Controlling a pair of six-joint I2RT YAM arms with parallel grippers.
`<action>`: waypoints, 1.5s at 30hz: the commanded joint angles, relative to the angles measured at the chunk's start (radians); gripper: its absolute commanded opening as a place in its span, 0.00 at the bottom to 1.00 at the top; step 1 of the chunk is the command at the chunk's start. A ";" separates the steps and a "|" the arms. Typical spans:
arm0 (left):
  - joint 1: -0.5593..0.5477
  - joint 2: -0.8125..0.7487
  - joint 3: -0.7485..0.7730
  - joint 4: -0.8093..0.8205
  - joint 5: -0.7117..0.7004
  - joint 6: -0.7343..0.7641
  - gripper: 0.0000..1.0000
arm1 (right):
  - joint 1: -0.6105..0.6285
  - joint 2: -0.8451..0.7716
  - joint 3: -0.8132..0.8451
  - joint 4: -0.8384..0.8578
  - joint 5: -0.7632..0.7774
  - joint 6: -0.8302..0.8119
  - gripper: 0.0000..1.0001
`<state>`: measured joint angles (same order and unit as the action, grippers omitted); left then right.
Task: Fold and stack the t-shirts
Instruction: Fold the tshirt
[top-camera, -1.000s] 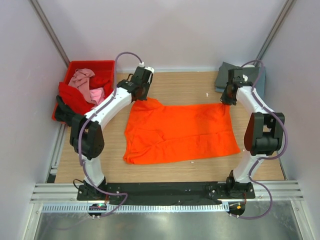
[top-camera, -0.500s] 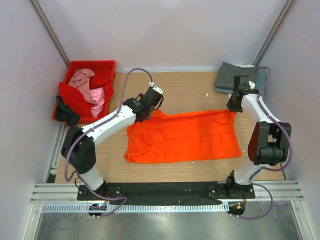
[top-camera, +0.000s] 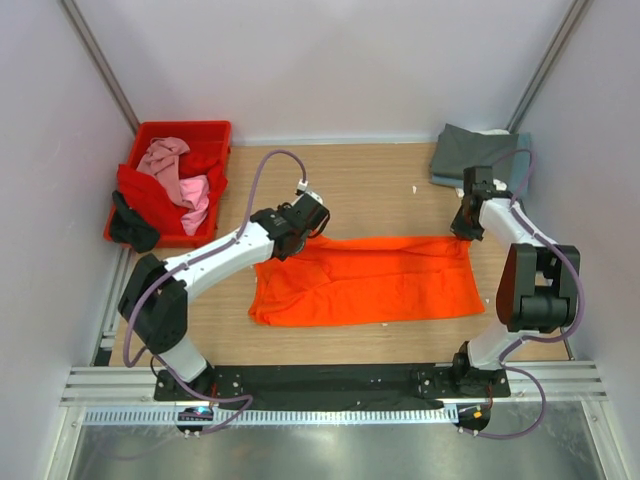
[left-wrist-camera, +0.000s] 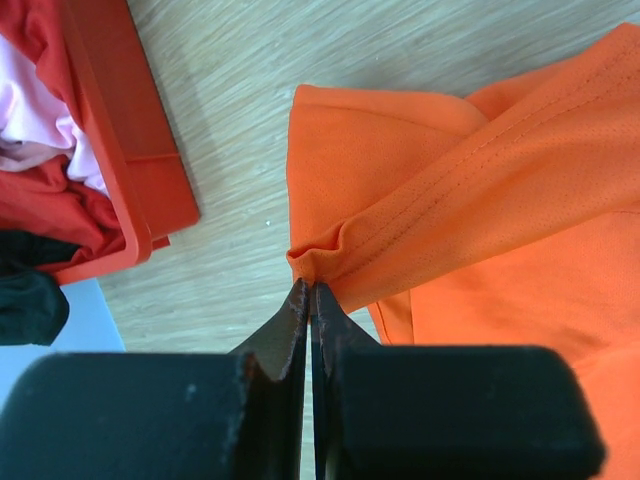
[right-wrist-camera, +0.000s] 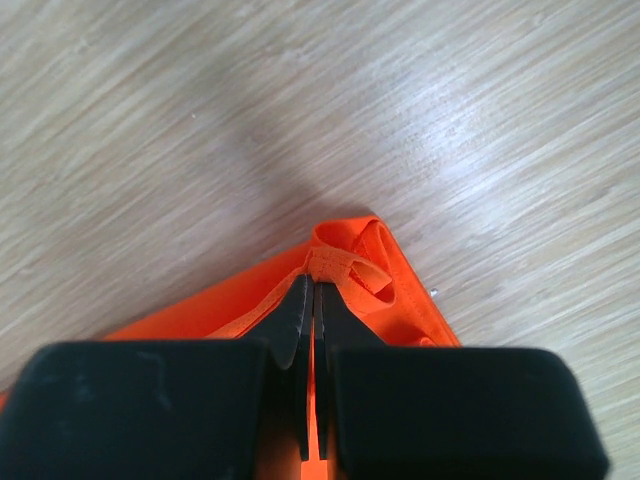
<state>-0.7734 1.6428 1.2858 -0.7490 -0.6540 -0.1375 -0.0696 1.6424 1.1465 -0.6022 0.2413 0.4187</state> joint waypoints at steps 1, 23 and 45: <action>-0.009 -0.052 -0.008 -0.048 -0.016 -0.059 0.00 | -0.007 -0.065 -0.031 0.039 0.042 0.015 0.01; -0.119 -0.245 -0.119 -0.435 0.013 -0.547 0.57 | -0.036 -0.214 -0.084 -0.016 0.153 0.055 1.00; -0.110 -0.094 -0.371 0.218 0.203 -0.662 0.51 | 0.169 0.057 -0.060 0.180 -0.355 -0.035 0.39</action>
<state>-0.8894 1.5127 0.9104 -0.6399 -0.4526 -0.7555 0.1001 1.6867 1.0790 -0.4480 -0.1143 0.4126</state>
